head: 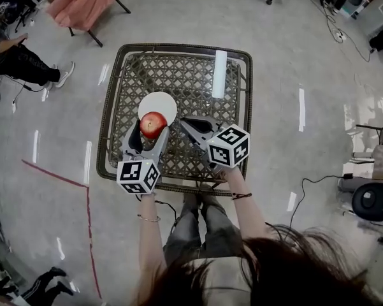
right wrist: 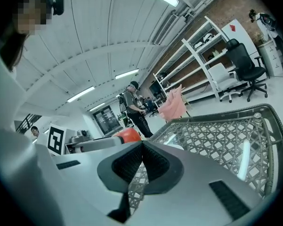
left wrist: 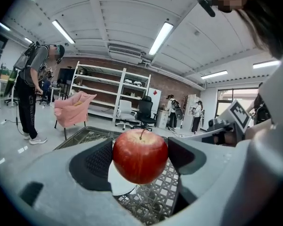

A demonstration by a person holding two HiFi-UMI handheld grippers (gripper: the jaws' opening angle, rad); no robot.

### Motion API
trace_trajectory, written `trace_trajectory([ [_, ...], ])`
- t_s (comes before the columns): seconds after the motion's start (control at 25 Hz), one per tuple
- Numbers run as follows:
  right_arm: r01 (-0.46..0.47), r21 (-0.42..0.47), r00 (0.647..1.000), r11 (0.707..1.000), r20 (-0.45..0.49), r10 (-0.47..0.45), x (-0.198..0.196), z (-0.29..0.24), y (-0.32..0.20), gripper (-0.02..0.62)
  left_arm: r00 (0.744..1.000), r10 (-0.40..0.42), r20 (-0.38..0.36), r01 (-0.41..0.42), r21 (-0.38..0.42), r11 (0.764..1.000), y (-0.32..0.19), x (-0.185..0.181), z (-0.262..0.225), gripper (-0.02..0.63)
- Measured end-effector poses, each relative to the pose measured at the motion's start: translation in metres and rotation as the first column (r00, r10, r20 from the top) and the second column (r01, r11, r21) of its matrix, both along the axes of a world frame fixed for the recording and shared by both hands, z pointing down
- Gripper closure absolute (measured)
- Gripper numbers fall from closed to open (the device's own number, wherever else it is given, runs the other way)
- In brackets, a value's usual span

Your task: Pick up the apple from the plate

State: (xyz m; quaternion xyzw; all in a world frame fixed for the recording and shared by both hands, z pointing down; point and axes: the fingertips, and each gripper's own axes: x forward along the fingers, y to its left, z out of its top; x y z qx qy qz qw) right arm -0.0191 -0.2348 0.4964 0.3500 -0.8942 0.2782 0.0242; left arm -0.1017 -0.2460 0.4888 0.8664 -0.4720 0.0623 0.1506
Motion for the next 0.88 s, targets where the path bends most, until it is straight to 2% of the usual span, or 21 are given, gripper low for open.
trace_trajectory([
  [0.88,0.028,0.107,0.998,0.994,0.058,-0.035,0.011,-0.080,0.042,0.586,0.999,0.001,-0.050,0.004,0.114,0.994,0.057,-0.004,-0.091,0.236],
])
